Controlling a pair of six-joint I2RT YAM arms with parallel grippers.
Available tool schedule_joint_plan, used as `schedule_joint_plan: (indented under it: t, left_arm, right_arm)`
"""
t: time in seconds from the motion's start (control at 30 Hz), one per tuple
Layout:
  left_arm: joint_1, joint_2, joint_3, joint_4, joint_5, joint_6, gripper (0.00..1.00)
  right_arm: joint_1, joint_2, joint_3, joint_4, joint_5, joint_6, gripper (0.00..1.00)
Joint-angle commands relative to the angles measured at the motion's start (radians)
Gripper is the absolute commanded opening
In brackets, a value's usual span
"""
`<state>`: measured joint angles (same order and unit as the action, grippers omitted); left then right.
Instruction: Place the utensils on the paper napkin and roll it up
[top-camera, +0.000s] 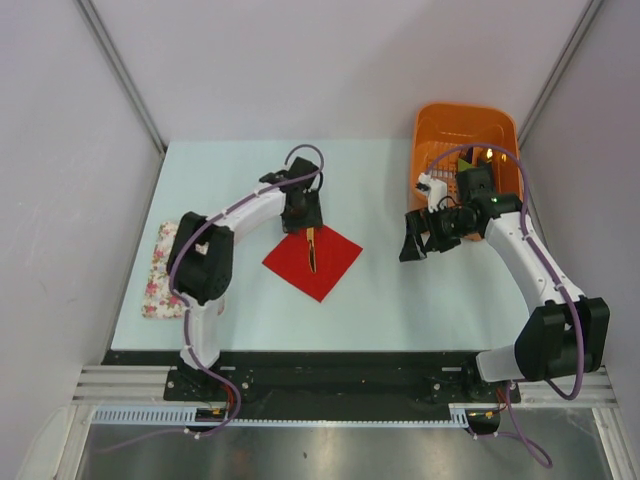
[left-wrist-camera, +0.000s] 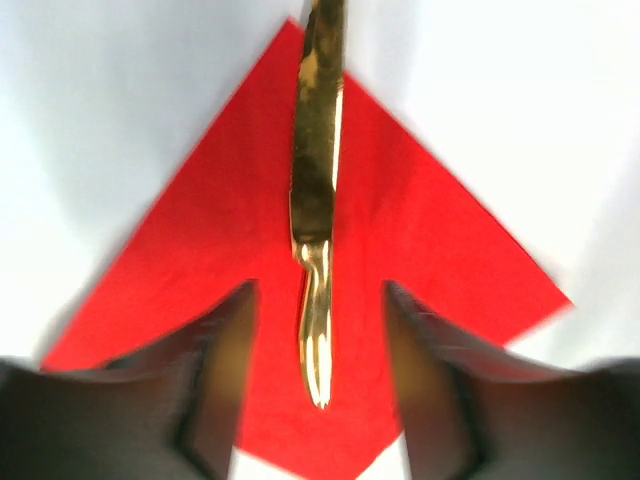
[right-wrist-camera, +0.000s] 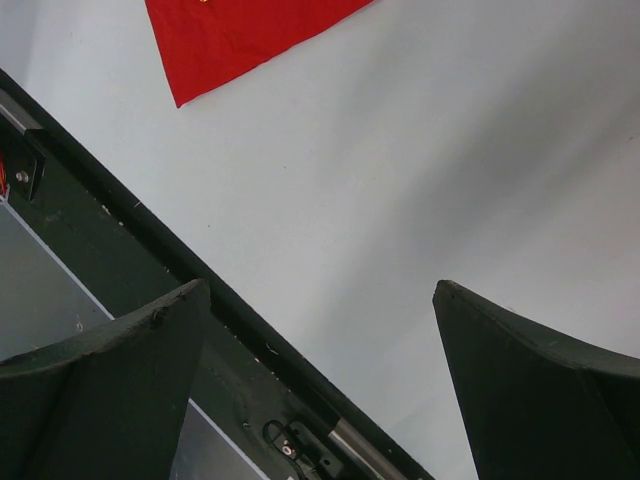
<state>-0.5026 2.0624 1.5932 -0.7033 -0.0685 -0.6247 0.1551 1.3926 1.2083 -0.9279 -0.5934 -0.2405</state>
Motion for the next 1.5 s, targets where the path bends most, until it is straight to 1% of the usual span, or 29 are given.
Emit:
schedule_joint_plan:
  t: [0.0, 0.07, 0.1, 0.13, 0.17, 0.2, 0.23, 0.27, 0.3, 0.33, 0.37, 0.4, 0.43, 0.47, 0.53, 0.63, 0.67, 0.7, 0.77, 0.8, 0.87, 0.9, 1.0, 1.07, 1.1, 1.2, 1.37, 1.4, 1.47]
  left_arm:
    - [0.019, -0.246, 0.035, 0.002, -0.068, 0.138, 0.67]
    - [0.05, -0.382, -0.056, 0.034, -0.035, 0.219, 0.77]
    - [0.1, -0.428, -0.091, 0.044, 0.022, 0.249, 0.79]
    - [0.133, -0.509, -0.148, 0.051, 0.054, 0.282, 0.8]
    - [0.165, -0.543, -0.168, 0.048, 0.073, 0.351, 0.82]
    - [0.24, -0.574, -0.186, 0.044, 0.119, 0.387, 0.82]
    - [0.281, -0.635, -0.217, 0.039, 0.186, 0.425, 0.83]
    - [0.324, -0.66, -0.231, 0.027, 0.223, 0.503, 0.84]
    - [0.402, -0.685, -0.243, 0.009, 0.248, 0.54, 0.85]
    - [0.444, -0.7, -0.26, -0.007, 0.304, 0.577, 0.85]
    - [0.479, -0.72, -0.266, -0.024, 0.318, 0.658, 0.85]
    - [0.552, -0.723, -0.274, -0.063, 0.317, 0.687, 0.84]
    - [0.587, -0.726, -0.295, -0.077, 0.349, 0.719, 0.84]
    - [0.666, -0.723, -0.318, -0.119, 0.383, 0.835, 0.84]
    - [0.703, -0.707, -0.364, -0.124, 0.372, 0.911, 0.84]
    - [0.705, -0.682, -0.436, -0.116, 0.296, 0.98, 0.81]
    - [0.705, -0.662, -0.455, -0.111, 0.291, 1.002, 0.79]
    - [0.705, -0.656, -0.498, -0.093, 0.286, 1.026, 0.75]
    - [0.705, -0.644, -0.539, -0.065, 0.276, 1.048, 0.7]
    - [0.707, -0.634, -0.571, -0.035, 0.276, 1.057, 0.66]
    - [0.705, -0.592, -0.598, -0.01, 0.243, 1.059, 0.63]
    - [0.705, -0.57, -0.599, -0.001, 0.24, 1.06, 0.58]
    - [0.705, -0.483, -0.592, 0.018, 0.205, 1.054, 0.5]
    - [0.705, -0.446, -0.587, 0.036, 0.199, 1.05, 0.46]
    - [0.704, -0.418, -0.579, 0.041, 0.2, 1.045, 0.42]
    - [0.704, -0.391, -0.57, 0.057, 0.197, 1.042, 0.37]
    - [0.7, -0.366, -0.595, 0.091, 0.154, 1.046, 0.33]
    - [0.699, -0.361, -0.605, 0.103, 0.136, 1.05, 0.27]
    - [0.697, -0.351, -0.608, 0.107, 0.128, 1.056, 0.19]
  right_arm:
    - [-0.002, -0.043, 0.056, 0.006, -0.023, -0.003, 1.0]
    - [-0.002, -0.047, 0.063, 0.009, -0.02, -0.003, 1.0]
    - [0.001, -0.052, 0.065, 0.029, -0.011, 0.009, 1.0]
    - [0.006, -0.066, 0.062, 0.046, 0.012, 0.016, 1.0]
    - [0.009, -0.075, 0.059, 0.067, 0.026, 0.024, 1.0]
    - [0.014, -0.084, 0.054, 0.116, 0.038, 0.038, 1.0]
    - [0.023, -0.098, 0.05, 0.139, 0.061, 0.043, 1.0]
    - [0.03, -0.101, 0.051, 0.161, 0.067, 0.04, 1.0]
    - [0.035, -0.102, 0.054, 0.194, 0.075, 0.026, 1.0]
    - [0.041, -0.101, 0.057, 0.21, 0.081, 0.021, 1.0]
    - [0.055, -0.095, 0.06, 0.23, 0.087, 0.014, 1.0]
    - [0.057, -0.087, 0.062, 0.28, 0.093, 0.012, 1.0]
    - [0.061, -0.083, 0.06, 0.305, 0.095, 0.029, 1.0]
    - [0.063, -0.054, 0.066, 0.38, 0.084, 0.047, 1.0]
    - [0.06, -0.005, 0.101, 0.4, 0.052, 0.05, 1.0]
    - [0.046, 0.054, 0.147, 0.419, -0.002, 0.092, 1.0]
    - [0.038, 0.069, 0.157, 0.413, -0.055, 0.092, 1.0]
    - [0.032, 0.08, 0.165, 0.411, -0.075, 0.089, 1.0]
    - [0.021, 0.118, 0.187, 0.391, -0.115, 0.084, 1.0]
    - [0.023, 0.128, 0.197, 0.385, -0.115, 0.089, 0.99]
    - [0.027, 0.16, 0.217, 0.35, -0.109, 0.095, 1.0]
    - [0.031, 0.166, 0.218, 0.342, -0.115, 0.093, 1.0]
    - [0.037, 0.167, 0.205, 0.327, -0.172, 0.083, 1.0]
    - [0.041, 0.166, 0.198, 0.336, -0.175, 0.092, 1.0]
    - [0.047, 0.167, 0.198, 0.334, -0.174, 0.09, 1.0]
    - [0.047, 0.167, 0.198, 0.327, -0.171, 0.084, 1.0]
    - [0.046, 0.174, 0.195, 0.313, -0.169, 0.076, 1.0]
    - [0.044, 0.175, 0.195, 0.313, -0.169, 0.078, 1.0]
    - [0.046, 0.18, 0.197, 0.314, -0.171, 0.083, 1.0]
